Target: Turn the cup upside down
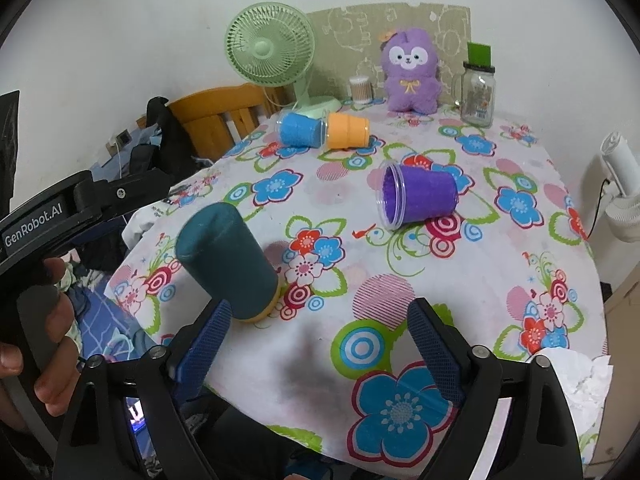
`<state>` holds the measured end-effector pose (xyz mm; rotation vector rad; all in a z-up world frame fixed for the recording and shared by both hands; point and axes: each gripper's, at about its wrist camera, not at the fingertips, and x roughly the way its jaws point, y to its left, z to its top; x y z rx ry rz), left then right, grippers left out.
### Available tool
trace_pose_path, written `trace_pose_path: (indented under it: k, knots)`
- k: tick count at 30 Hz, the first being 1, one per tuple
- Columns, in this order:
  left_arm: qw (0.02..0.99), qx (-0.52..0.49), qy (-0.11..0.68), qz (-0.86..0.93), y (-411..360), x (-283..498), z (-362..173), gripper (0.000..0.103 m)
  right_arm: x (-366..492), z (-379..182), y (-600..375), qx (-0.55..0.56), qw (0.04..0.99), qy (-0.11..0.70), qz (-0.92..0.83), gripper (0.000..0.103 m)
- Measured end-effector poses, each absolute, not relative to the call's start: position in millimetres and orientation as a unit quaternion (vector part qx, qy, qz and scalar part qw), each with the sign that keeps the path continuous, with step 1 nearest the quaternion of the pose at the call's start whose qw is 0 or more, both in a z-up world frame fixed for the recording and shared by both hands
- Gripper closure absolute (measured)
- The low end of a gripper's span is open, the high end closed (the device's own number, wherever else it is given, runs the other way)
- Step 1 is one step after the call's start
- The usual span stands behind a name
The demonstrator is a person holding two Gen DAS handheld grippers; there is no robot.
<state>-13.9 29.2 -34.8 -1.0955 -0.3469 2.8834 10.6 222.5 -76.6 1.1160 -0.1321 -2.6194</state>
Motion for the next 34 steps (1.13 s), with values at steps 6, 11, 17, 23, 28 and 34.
trace_pose_path:
  k: [6, 11, 17, 23, 28, 34]
  knots:
    - [0.019, -0.328, -0.1, 0.939, 27.0, 0.7, -23.4, 0.002, 18.8, -65.1, 219.6, 0.373, 0.143, -0.045, -0.915, 0.004]
    - [0.024, -0.314, -0.096, 0.944, 25.9, 10.6, -16.2, 0.0, 24.5, -58.4, 216.0, 0.365, 0.144, -0.039, -0.919, 0.0]
    - [0.026, -0.306, -0.083, 0.948, 27.0, 16.5, -11.0, 0.0, 26.2, -59.7, 212.4, 0.368, 0.139, -0.029, -0.919, 0.0]
    - [0.031, -0.305, -0.08, 0.948, 28.6, 19.2, -10.0, 0.0, 26.6, -60.4, 213.2, 0.37, 0.137, -0.031, -0.919, 0.0]
    - [0.038, -0.301, -0.072, 0.95, 31.1, 21.4, -8.2, 0.0, 26.6, -60.9, 215.4, 0.369, 0.136, -0.035, -0.919, 0.0]
    - [0.04, -0.297, -0.071, 0.951, 31.0, 23.2, -7.6, 0.0, 26.8, -60.2, 214.4, 0.369, 0.138, -0.032, -0.918, 0.0]
